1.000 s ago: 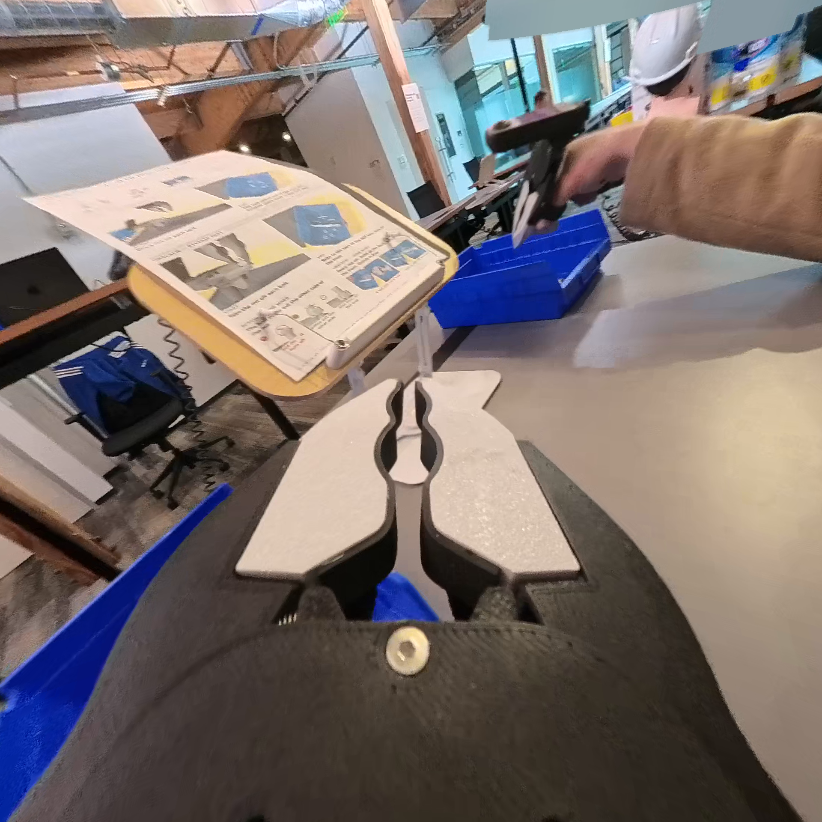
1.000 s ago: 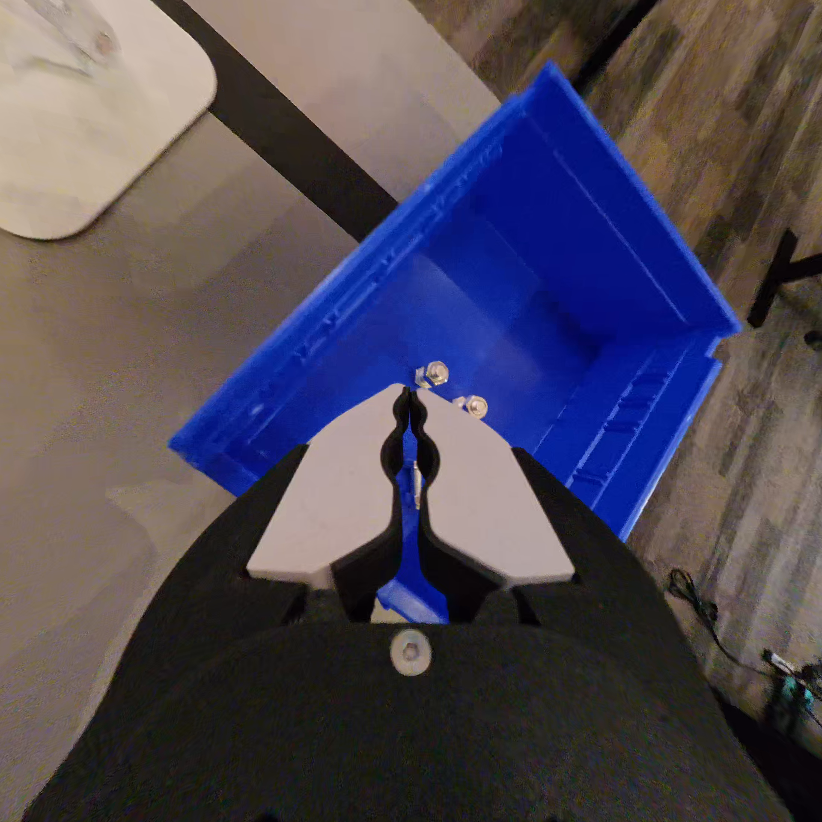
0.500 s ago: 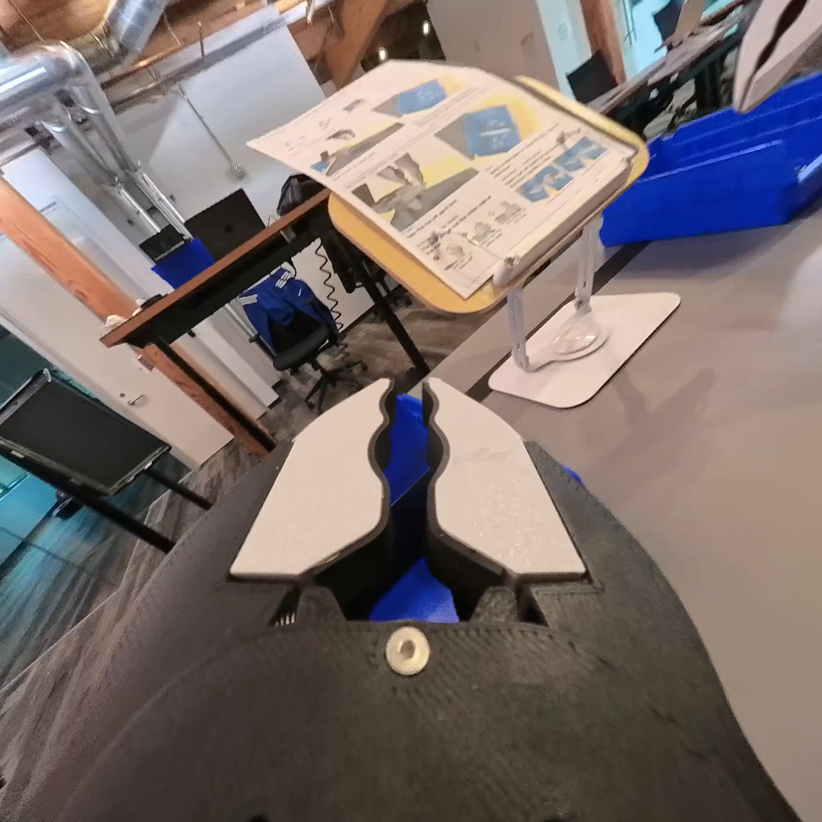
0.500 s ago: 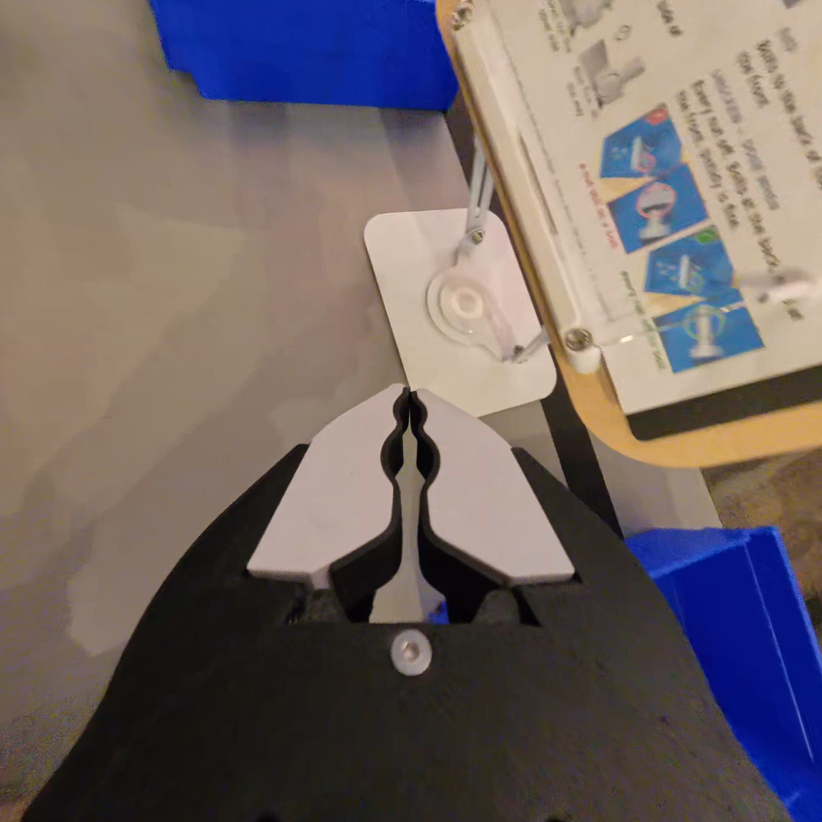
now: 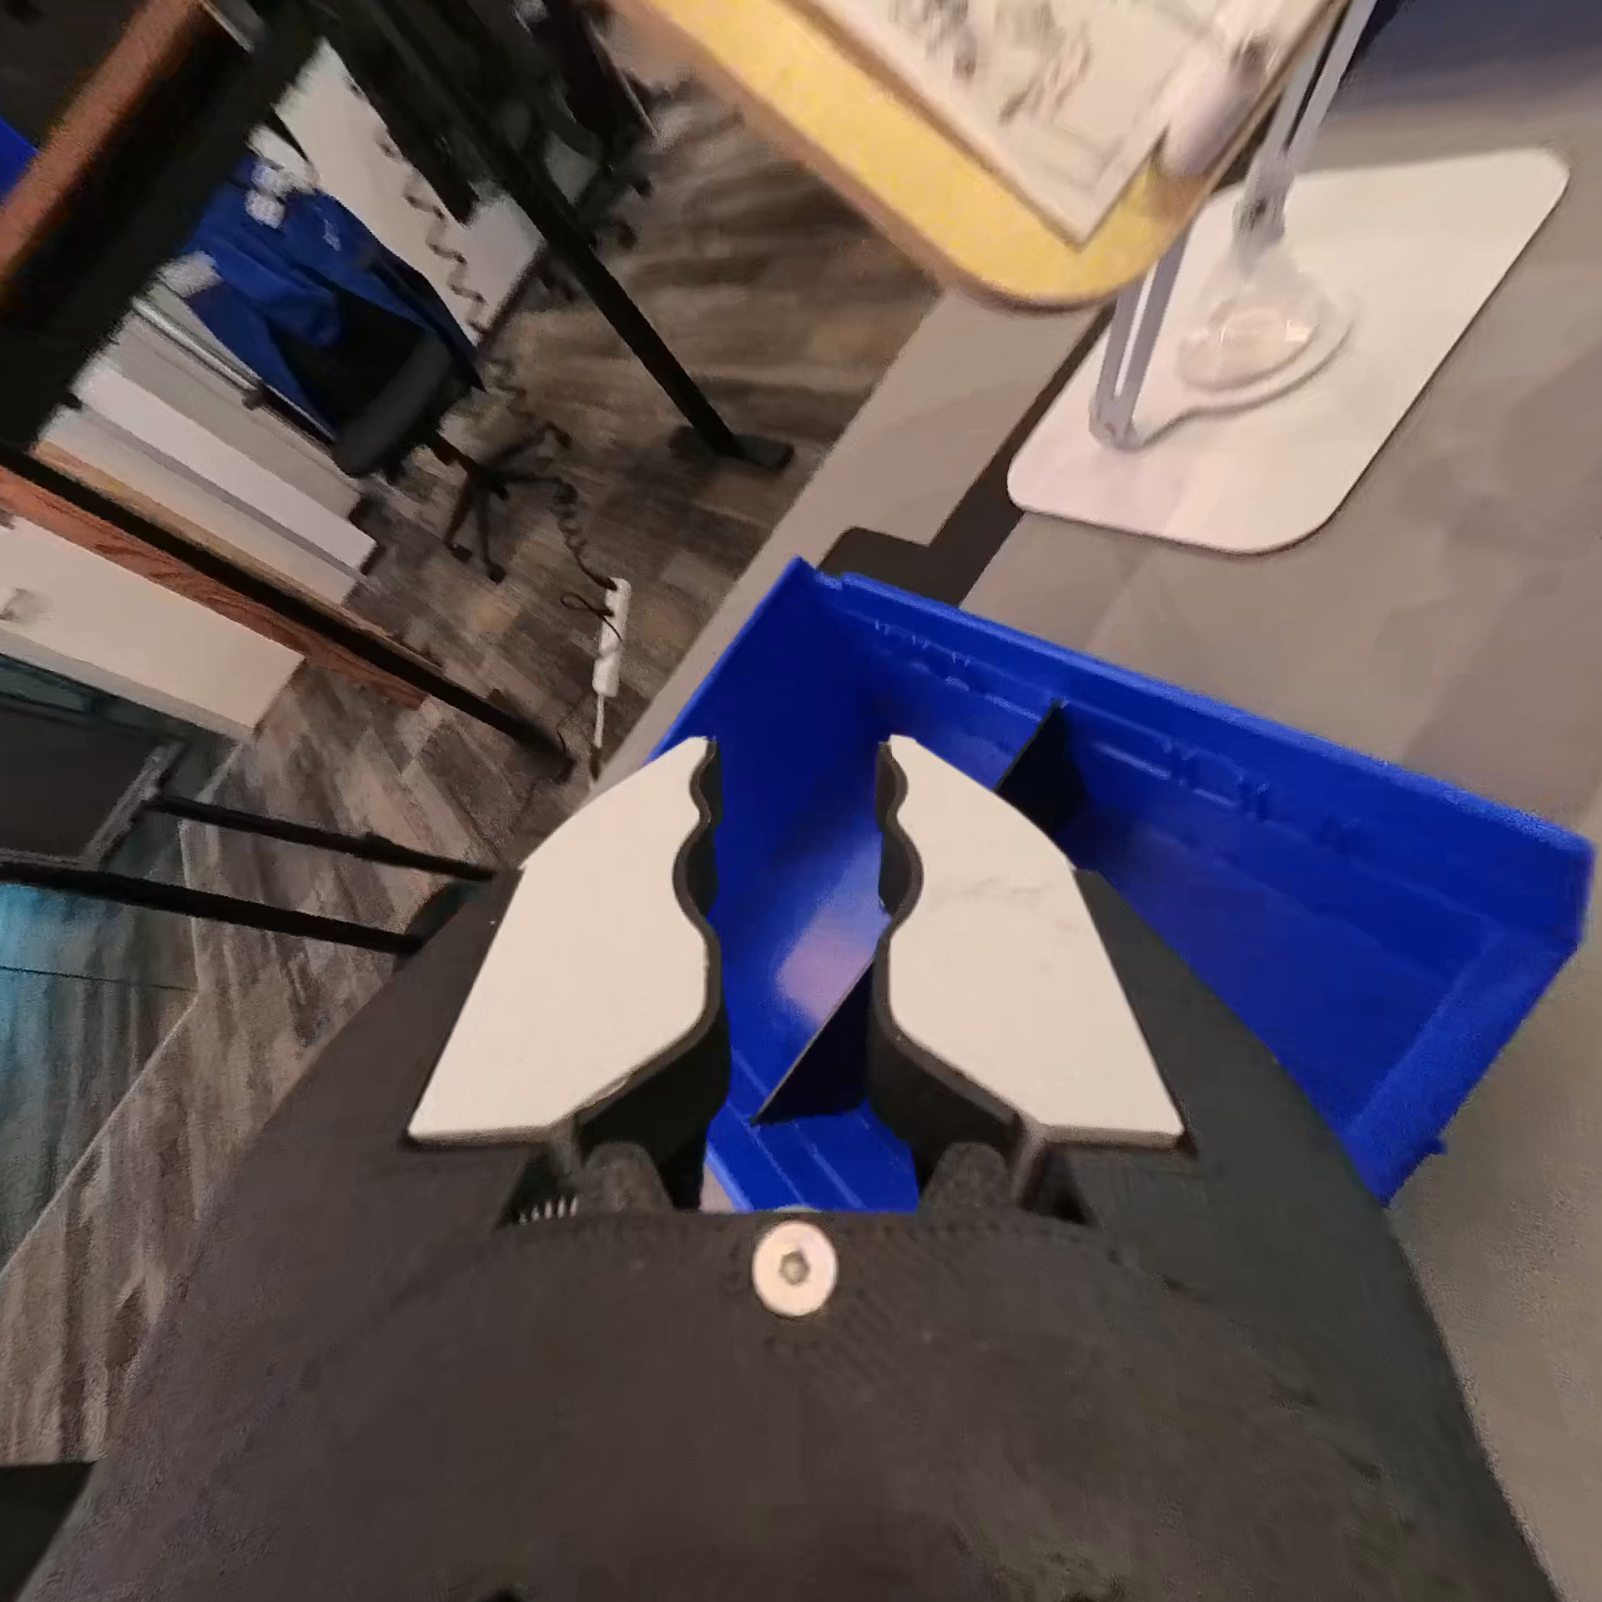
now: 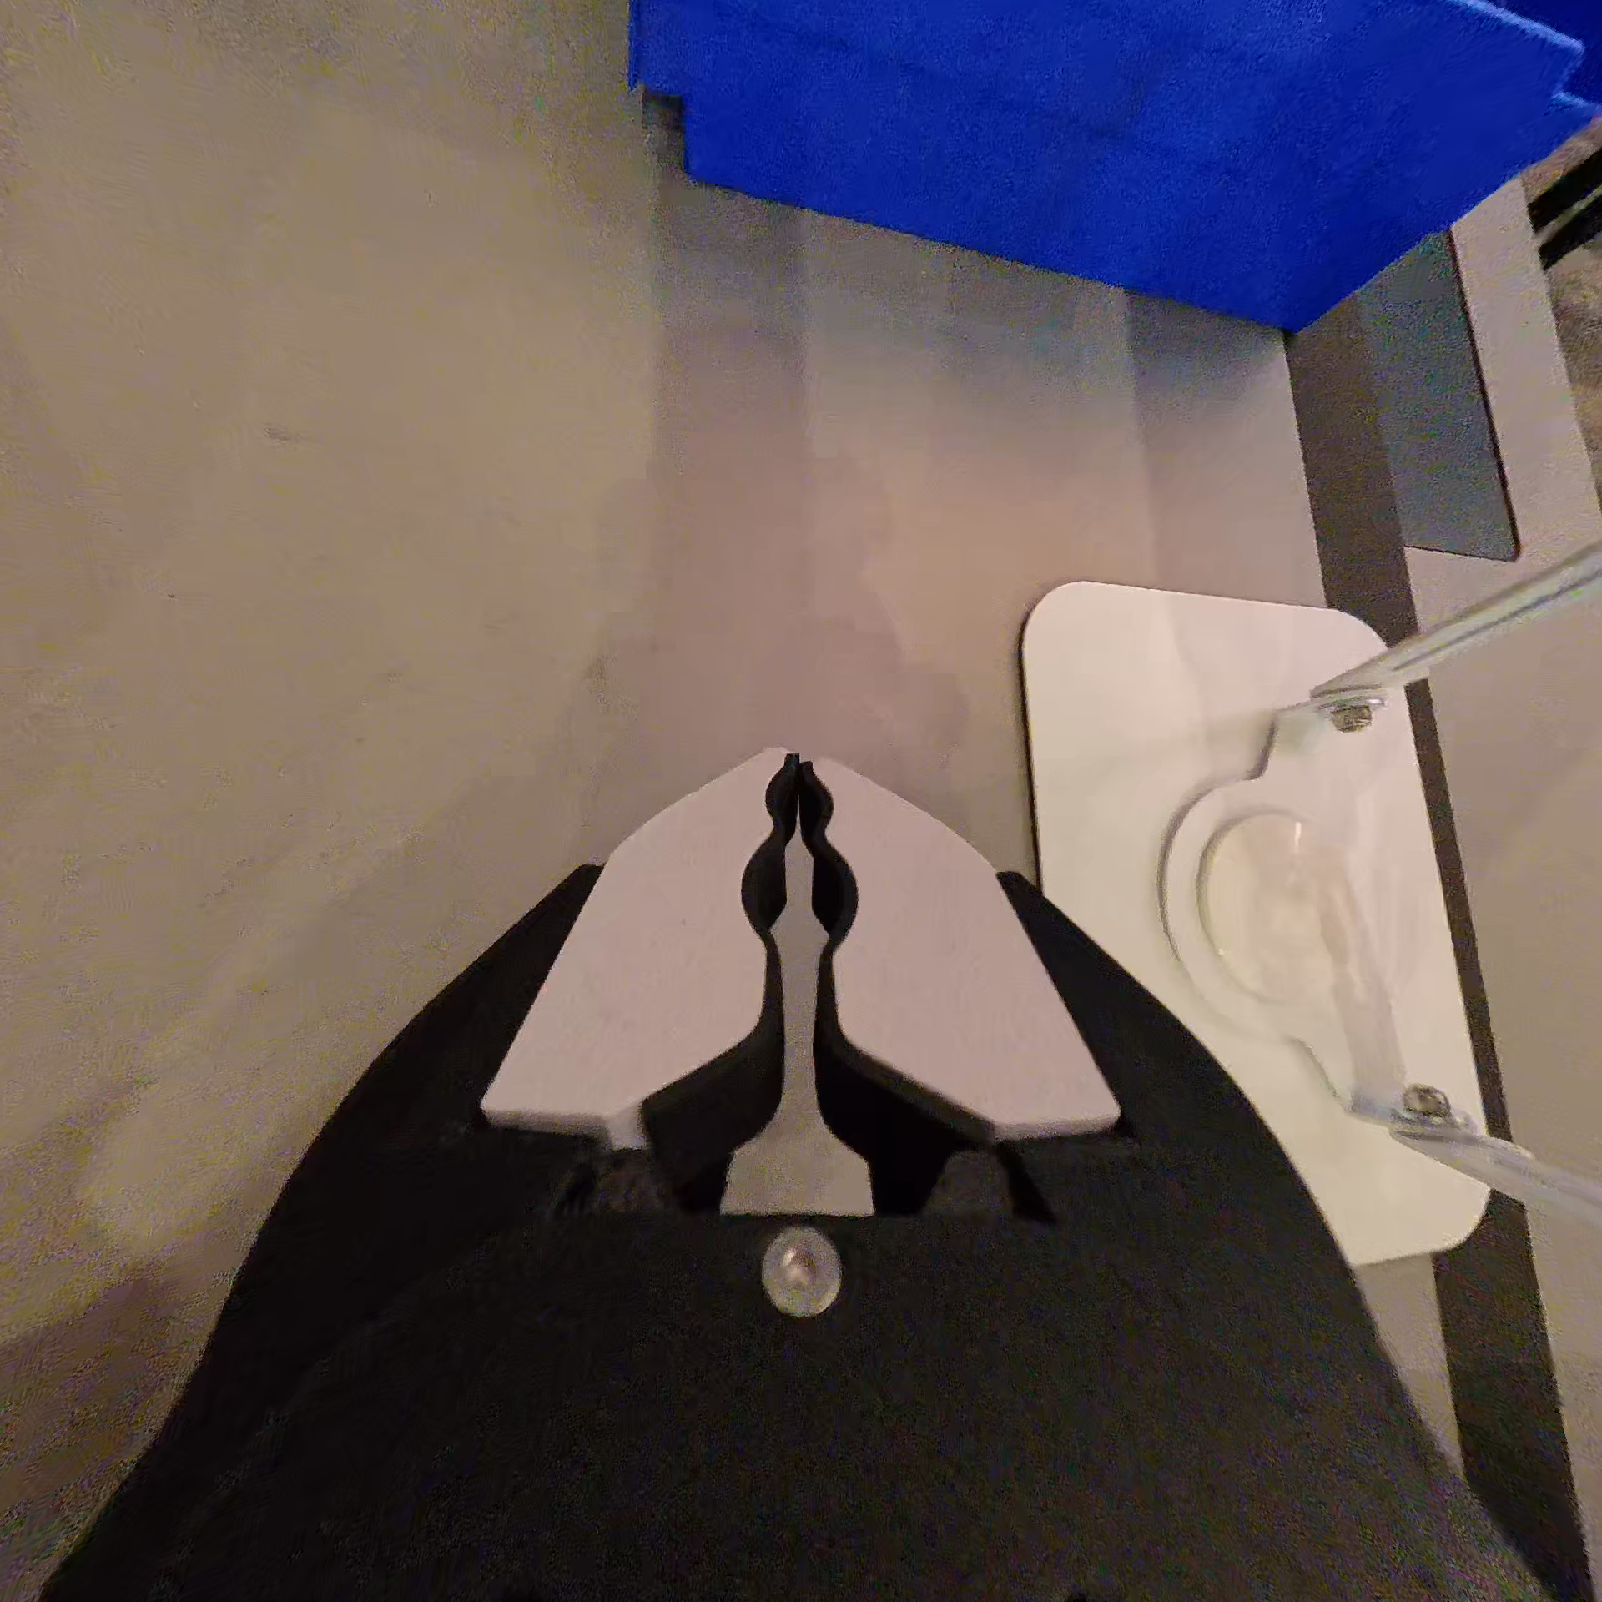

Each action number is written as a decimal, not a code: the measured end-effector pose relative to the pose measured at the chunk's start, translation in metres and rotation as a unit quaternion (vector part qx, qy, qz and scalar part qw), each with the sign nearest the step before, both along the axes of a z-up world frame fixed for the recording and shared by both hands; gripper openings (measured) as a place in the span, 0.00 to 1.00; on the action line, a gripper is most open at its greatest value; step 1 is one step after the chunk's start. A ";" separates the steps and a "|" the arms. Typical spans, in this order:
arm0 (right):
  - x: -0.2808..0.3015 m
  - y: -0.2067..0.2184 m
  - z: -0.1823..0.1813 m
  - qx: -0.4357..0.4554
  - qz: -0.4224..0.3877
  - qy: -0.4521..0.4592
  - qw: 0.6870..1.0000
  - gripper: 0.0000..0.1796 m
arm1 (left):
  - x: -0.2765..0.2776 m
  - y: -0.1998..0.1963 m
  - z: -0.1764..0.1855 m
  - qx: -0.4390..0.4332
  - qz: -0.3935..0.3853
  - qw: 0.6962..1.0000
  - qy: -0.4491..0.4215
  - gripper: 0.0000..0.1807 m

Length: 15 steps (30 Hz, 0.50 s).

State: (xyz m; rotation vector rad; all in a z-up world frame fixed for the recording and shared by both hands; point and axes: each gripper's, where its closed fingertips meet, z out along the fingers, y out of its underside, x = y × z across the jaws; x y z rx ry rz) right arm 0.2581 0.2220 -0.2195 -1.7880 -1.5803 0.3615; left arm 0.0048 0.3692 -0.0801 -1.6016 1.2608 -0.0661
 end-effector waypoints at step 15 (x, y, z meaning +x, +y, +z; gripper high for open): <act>-0.002 0.013 -0.030 -0.005 -0.016 0.058 0.998 0.00 | 0.011 0.074 -0.115 -0.199 -0.091 0.944 0.249 0.17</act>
